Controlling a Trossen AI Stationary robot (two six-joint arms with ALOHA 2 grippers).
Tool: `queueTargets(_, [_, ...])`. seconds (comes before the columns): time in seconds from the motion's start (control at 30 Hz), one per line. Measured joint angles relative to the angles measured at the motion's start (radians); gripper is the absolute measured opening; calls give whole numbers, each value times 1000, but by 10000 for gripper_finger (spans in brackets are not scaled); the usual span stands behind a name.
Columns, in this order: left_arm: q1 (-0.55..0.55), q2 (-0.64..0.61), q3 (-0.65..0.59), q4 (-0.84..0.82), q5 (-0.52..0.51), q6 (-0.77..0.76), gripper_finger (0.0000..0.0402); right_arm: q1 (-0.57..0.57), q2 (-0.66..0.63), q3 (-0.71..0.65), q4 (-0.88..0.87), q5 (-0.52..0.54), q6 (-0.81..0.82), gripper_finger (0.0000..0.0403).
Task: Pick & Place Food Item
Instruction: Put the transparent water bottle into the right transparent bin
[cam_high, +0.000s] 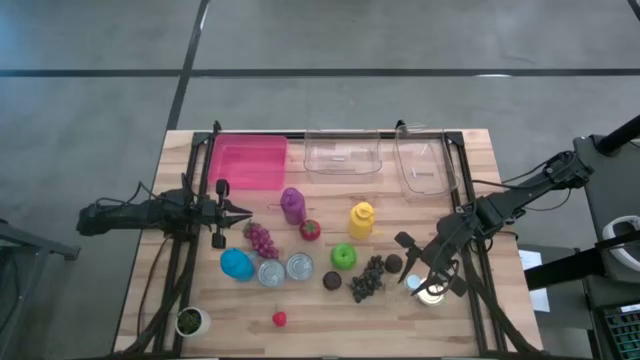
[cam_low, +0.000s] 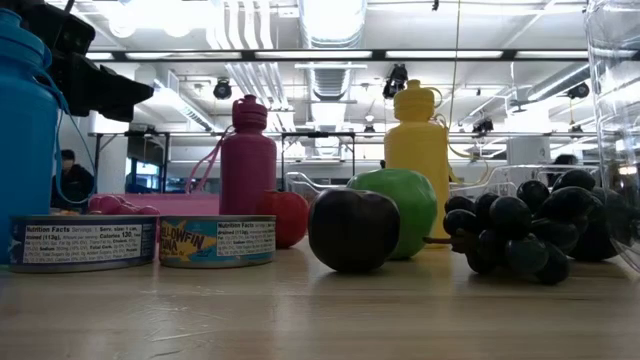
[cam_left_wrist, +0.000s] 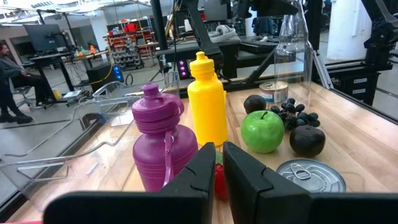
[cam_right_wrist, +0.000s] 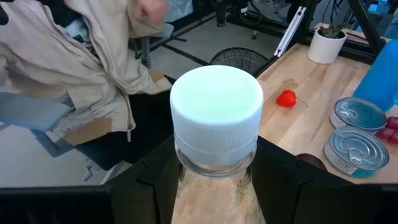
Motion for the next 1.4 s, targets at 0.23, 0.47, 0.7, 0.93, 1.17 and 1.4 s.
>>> queueTargets(0.23, [0, 0, 0, 0, 0, 0, 36, 0, 0, 0, 0, 1, -4, 158])
queueTargets(0.47, [0, 0, 0, 0, 0, 0, 36, 0, 0, 0, 2, 5, 30, 160])
queueTargets(0.7, [0, 0, 0, 0, 0, 0, 36, 0, -1, -1, 16, 3, 29, 157])
queueTargets(0.93, [0, 0, 0, 0, 0, 0, 36, 0, -11, 24, 19, 2, 21, 157])
queueTargets(1.17, [0, 0, 0, 0, 0, 0, 36, 0, -20, 105, -53, 12, 25, 160])
queueTargets(1.4, [0, 0, 0, 0, 0, 0, 35, -1, -20, 208, -168, 59, 15, 157])
